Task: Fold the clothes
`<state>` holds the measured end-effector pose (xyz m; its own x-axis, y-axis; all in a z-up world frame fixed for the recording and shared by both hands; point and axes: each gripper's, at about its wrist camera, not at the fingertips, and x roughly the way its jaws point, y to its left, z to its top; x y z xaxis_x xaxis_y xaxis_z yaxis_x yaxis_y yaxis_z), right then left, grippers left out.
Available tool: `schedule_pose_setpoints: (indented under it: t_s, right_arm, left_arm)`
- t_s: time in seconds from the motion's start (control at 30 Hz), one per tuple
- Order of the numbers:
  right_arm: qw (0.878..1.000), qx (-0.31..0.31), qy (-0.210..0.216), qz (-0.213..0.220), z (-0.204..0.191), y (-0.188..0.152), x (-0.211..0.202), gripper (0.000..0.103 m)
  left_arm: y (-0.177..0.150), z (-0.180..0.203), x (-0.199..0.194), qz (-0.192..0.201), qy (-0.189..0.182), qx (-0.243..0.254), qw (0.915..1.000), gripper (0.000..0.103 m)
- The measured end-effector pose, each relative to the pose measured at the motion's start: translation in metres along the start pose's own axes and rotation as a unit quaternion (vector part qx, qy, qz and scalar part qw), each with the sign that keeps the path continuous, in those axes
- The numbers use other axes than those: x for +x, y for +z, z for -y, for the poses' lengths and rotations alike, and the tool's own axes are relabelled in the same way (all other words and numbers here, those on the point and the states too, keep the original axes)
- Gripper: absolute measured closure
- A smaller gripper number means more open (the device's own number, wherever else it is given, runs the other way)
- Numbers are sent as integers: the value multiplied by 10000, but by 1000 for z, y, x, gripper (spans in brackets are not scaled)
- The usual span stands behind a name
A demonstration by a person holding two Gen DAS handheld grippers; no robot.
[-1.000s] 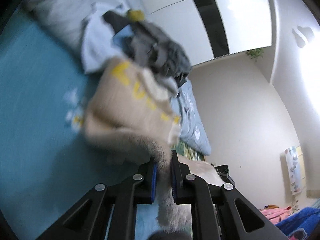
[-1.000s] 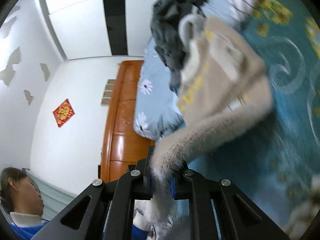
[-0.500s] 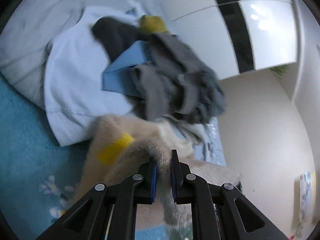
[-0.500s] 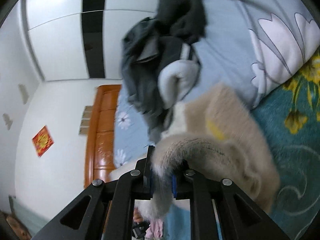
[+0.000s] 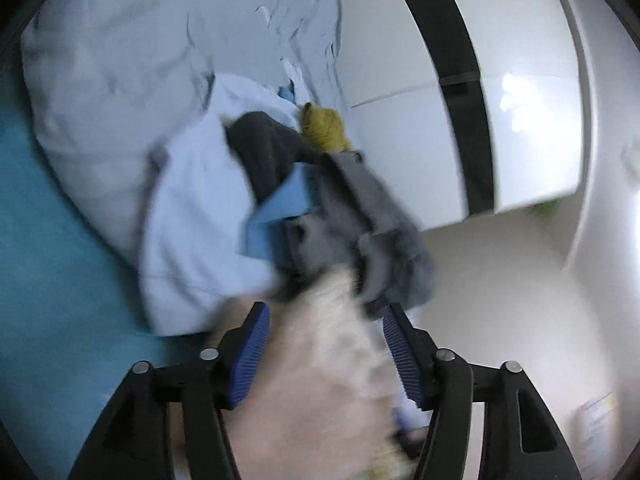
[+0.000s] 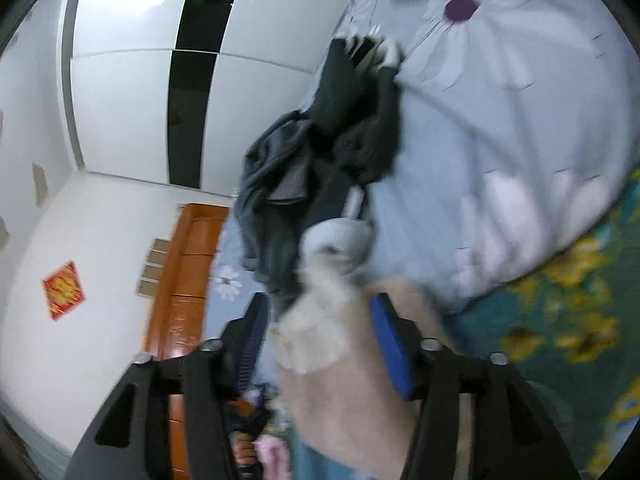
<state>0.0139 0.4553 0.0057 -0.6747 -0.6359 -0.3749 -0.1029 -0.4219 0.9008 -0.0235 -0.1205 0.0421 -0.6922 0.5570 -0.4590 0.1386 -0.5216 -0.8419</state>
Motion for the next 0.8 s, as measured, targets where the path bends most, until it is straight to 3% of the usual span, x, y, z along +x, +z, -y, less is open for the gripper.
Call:
schedule_pose_setpoints:
  t_s: [0.1, 0.27, 0.37, 0.57, 0.7, 0.8]
  right_arm:
    - [9981, -398, -371, -294, 13, -16, -2, 25]
    - [9908, -889, -610, -815, 23, -39, 23, 24]
    - [9899, -884, -627, -910, 31, -41, 38, 24]
    - [9918, -783, -411, -924, 40, -35, 50, 24]
    - [9921, -637, -392, -1007, 39, -28, 57, 26]
    - [9937, -358, -334, -1009, 42, -27, 57, 40]
  left_arm:
    - [-21, 4, 9, -555, 632, 891, 9925, 26]
    - [-52, 0, 39, -1285, 924, 1638, 9737, 22]
    - [-49, -12, 54, -1348, 950, 1474, 9752, 22]
    - [-37, -36, 70, -1392, 445, 913, 9850, 22]
    - [-36, -43, 74, -1383, 295, 612, 9881, 22]
    - [-38, -41, 71, -1306, 261, 475, 9900, 42]
